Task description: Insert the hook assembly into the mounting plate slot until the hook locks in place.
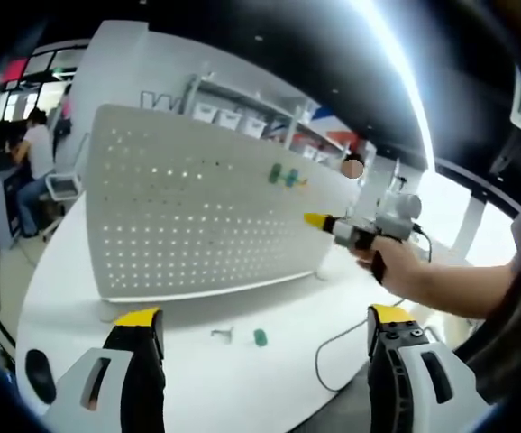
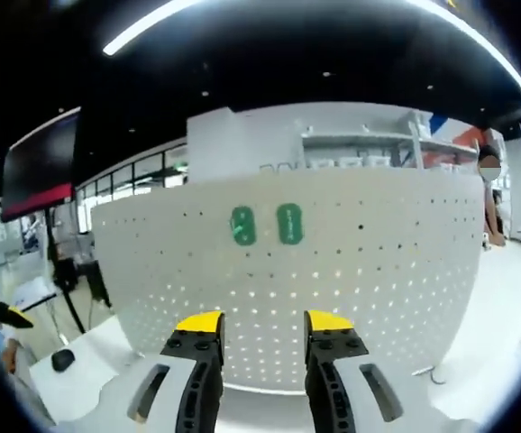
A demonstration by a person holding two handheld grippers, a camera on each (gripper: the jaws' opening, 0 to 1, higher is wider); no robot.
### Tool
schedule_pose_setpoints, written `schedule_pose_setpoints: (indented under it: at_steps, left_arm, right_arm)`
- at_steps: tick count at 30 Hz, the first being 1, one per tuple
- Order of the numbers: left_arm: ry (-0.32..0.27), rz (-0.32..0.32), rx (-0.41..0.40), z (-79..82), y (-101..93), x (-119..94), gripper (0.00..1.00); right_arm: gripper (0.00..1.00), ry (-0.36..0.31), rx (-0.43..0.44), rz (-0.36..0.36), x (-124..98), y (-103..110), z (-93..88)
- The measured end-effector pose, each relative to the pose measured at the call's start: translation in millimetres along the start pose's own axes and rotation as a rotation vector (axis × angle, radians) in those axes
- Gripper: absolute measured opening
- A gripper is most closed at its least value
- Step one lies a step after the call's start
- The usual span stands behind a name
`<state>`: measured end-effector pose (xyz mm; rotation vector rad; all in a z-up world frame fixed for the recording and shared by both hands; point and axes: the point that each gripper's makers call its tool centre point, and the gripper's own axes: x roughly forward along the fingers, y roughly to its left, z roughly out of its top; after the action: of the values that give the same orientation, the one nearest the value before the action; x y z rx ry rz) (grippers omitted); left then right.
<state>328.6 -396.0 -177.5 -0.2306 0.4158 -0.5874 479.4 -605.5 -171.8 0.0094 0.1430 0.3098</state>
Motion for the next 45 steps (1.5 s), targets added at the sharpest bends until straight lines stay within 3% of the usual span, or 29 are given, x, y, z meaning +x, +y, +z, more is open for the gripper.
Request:
schedule_pose_setpoints:
  at_steps: [6,12,23,34,45]
  left_arm:
    - [0.001,0.007,0.013,-1.8,-3.0,-4,0.94]
    - [0.01,0.012,0.011,-6.4,-2.7,-6,0.95]
    - [0.014,0.026,0.002,-12.4,-1.1,-9,0.95]
    - [0.044,0.033,-0.001,-25.0,-1.2,-9,0.95]
    - [0.13,0.054,-0.027,-57.6,5.1,-4,0.95]
  right_arm:
    - [0.36,0.09,-0.001,0.047,-18,15,-39.1]
    - [0.36,0.138,-0.007,0.085,-34,28,-60.0]
    - [0.36,0.25,-0.016,0.18,-75,62,-115.7]
    - [0.36,0.334,-0.01,0.238,-103,79,-148.8]
    - [0.37,0.382,-0.034,0.279,-119,82,-159.4]
